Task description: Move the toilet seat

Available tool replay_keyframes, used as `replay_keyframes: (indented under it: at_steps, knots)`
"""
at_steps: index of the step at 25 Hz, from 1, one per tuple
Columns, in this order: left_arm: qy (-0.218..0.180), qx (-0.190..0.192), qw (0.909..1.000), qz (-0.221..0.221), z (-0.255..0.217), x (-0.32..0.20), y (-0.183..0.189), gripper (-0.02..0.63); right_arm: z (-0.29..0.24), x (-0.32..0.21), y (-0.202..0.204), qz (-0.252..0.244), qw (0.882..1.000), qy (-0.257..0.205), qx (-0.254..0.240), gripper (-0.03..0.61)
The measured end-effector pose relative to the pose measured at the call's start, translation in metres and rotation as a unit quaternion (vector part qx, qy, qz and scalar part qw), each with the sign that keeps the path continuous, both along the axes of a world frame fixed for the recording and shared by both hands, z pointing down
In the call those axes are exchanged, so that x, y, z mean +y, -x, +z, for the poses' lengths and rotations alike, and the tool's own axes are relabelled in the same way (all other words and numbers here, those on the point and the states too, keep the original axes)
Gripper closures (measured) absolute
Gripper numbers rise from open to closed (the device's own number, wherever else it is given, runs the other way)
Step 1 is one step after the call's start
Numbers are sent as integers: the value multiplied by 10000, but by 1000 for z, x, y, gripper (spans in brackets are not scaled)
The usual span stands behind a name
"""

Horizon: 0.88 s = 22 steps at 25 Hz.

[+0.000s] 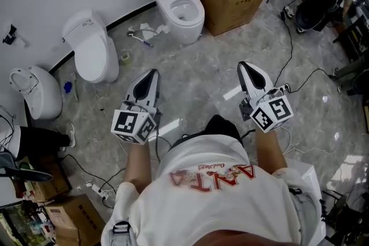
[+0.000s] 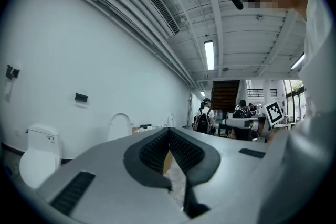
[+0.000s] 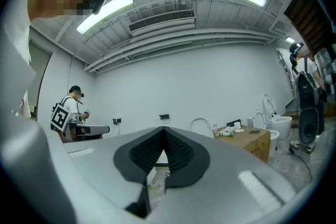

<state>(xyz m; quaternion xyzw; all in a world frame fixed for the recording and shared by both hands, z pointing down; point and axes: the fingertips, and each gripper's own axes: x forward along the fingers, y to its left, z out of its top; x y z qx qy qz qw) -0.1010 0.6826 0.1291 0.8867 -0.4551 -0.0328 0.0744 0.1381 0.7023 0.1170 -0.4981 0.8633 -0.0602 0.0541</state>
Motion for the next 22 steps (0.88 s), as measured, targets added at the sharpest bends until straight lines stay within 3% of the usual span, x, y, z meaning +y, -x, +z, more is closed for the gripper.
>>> replay_keyframes:
  at_steps: [5,11,18,22]
  knots:
    - [69,24,9999,86,8,0,9,604,4,-6,21,-135,9998,69,143,577]
    - [224,75,9997,-116,21,-39,36,604,20,-56,56,-493,9984,254,90,577]
    - [294,29,9990,-347,21,-105,63,604,24,-138,85,-759,9967,298,51,577]
    - [371,45,9984,-434,22,-152,58,604,30,-188,79,-875,9950,461,127,577]
